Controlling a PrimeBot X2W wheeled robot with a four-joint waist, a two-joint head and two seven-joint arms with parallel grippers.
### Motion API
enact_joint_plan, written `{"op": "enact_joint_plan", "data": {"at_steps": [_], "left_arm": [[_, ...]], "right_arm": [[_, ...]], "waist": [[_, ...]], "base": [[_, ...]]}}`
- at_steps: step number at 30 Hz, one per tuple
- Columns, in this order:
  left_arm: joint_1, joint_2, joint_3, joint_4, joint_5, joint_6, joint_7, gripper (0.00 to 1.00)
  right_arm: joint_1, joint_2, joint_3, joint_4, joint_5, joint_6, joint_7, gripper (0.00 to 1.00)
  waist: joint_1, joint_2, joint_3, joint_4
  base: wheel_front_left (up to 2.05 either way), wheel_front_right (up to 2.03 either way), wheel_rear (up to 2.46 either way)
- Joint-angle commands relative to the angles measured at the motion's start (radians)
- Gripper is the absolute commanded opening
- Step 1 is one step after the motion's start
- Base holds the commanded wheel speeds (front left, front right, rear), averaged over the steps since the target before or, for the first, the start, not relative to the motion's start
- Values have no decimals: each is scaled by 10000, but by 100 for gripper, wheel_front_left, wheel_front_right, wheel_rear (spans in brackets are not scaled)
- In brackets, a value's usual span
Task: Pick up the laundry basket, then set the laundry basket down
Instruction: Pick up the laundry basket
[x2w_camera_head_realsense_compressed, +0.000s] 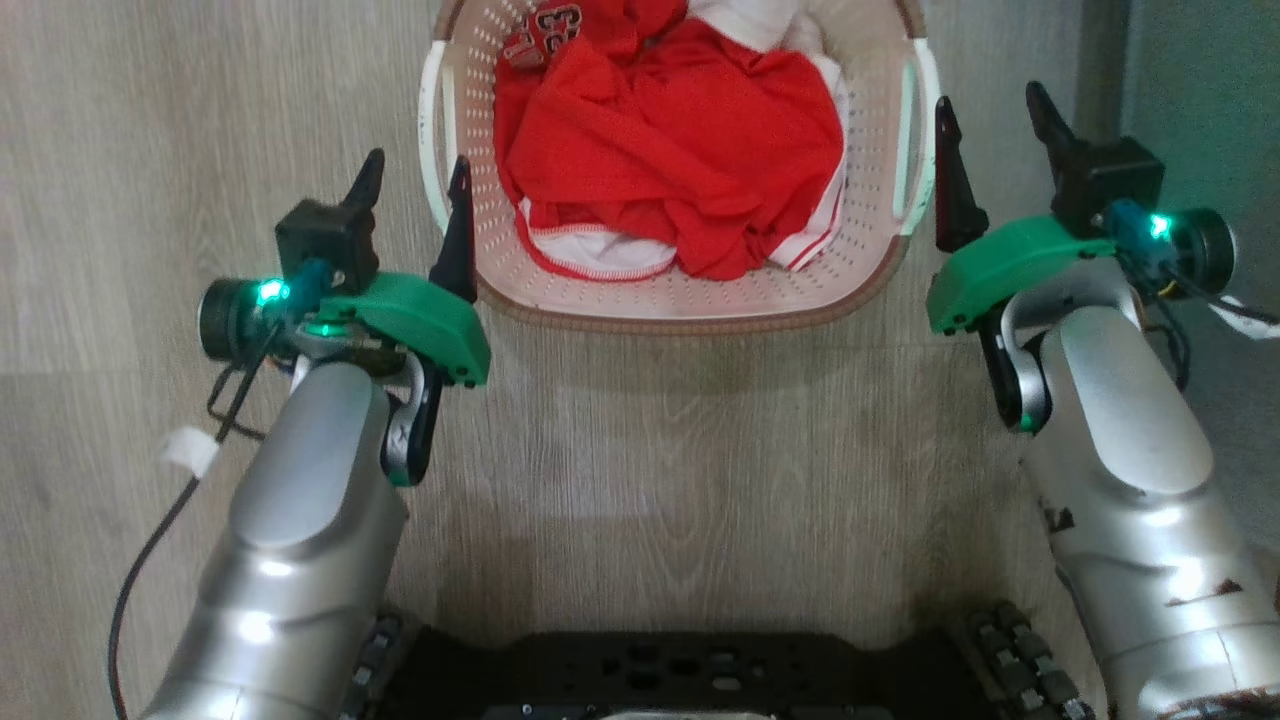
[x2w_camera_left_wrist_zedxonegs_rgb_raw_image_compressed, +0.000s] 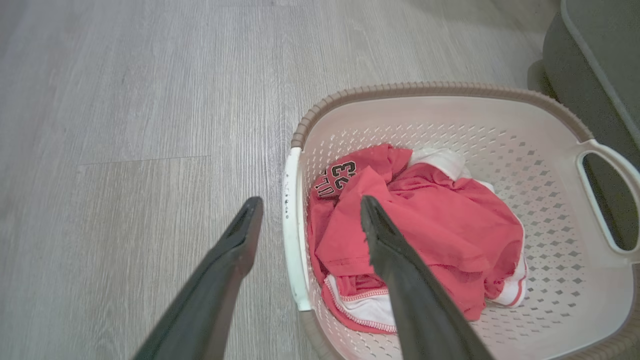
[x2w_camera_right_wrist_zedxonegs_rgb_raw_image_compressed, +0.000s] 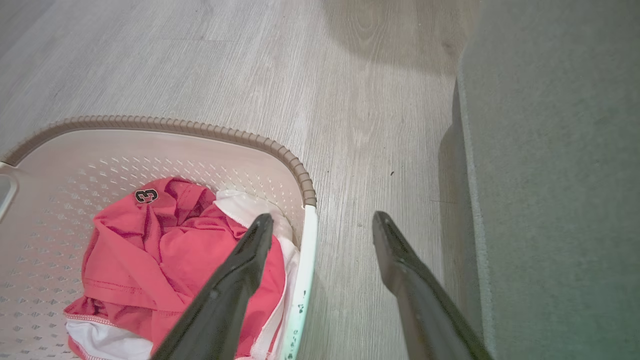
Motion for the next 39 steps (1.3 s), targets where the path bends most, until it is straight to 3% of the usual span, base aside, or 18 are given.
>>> {"op": "enact_joint_plan", "data": {"at_steps": [1,19,39], "left_arm": [[-94,185,156,13,-11,-22,-80,100],[-2060,185,-351,2397,-348,-2,-80,100],[-3263,185,-1010,3196,-503,36,-80,100]], "right_arm": [[58,105,156,-134,12,25,-105,100],[-835,105,277,353,103,25,-105,100],[-1606,105,828,1626,682,25,-105,100]], "waist": [[-1,0,360,44],[-1,0,1664,157],[-1,0,2373,126]], "base": [[0,0,0],[0,0,0],[0,0,0]]}}
